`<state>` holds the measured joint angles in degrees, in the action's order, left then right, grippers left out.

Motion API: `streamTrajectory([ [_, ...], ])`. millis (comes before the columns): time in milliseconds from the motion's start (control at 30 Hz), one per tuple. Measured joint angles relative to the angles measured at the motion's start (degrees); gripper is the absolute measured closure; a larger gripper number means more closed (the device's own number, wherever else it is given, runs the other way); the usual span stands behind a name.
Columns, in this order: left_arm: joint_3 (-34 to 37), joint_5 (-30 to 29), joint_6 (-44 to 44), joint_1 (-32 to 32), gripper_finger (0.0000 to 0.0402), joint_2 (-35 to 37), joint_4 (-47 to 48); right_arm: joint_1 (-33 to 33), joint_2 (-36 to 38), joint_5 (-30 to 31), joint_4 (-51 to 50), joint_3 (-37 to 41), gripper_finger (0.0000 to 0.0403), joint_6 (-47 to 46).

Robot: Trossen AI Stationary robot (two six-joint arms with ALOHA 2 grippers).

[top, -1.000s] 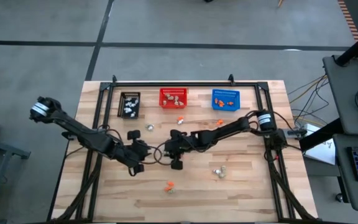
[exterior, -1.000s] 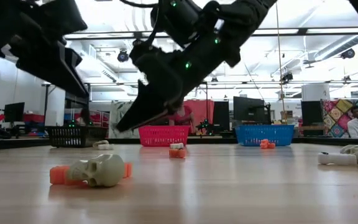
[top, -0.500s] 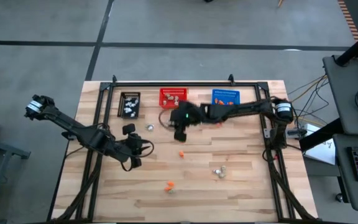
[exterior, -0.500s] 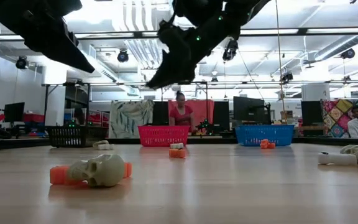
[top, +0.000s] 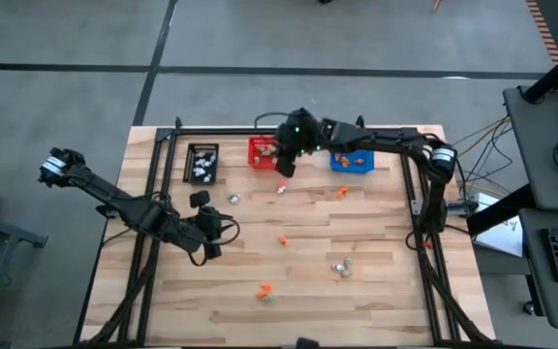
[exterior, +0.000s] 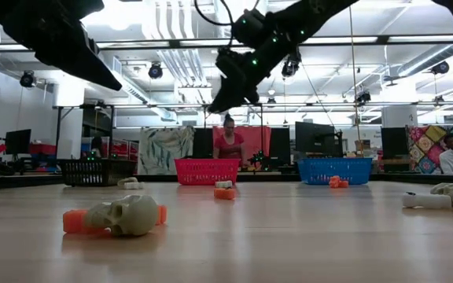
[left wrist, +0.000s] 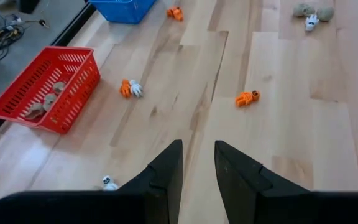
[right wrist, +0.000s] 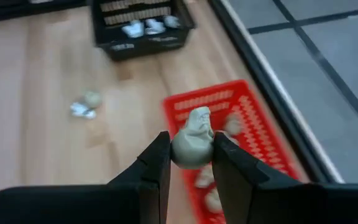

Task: Sort Halloween decoration
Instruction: Put the white skull toy into the red bin

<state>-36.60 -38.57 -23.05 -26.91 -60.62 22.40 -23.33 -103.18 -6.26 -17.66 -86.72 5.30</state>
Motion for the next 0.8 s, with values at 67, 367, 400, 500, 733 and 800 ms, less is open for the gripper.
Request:
streamTrajectory([
  [67, 0.0, -0.2, 0.1, 0.0, 0.0326, 0.0, 0.0, -1.4, 0.0, 0.0, 0.0, 0.0, 0.0317, 0.0],
  [367, 0.0, -6.0, 1.4, 0.0, 0.0326, -0.1, 0.0, -3.3, -0.6, -1.0, 3.8, 0.0, 0.0317, 0.8],
  [400, 0.0, -6.0, 1.5, 0.0, 0.0326, -0.1, 0.0, -3.3, -1.1, -2.0, 4.3, 0.0, 0.0317, 0.8],
  [500, 0.0, -6.0, 1.5, 0.1, 0.0326, -0.1, -0.1, -3.2, -3.0, -3.2, 6.6, 0.0, 0.0317, 0.8],
  [733, 0.0, -6.0, 1.3, 0.1, 0.0326, -0.1, -0.1, -4.5, -7.0, -3.2, 8.1, -0.3, 0.0316, 0.8],
  [800, 0.0, -6.0, 1.3, 0.1, 0.0326, -0.1, -0.1, -5.2, -8.1, -3.2, 8.0, -0.3, 0.0316, 0.8],
])
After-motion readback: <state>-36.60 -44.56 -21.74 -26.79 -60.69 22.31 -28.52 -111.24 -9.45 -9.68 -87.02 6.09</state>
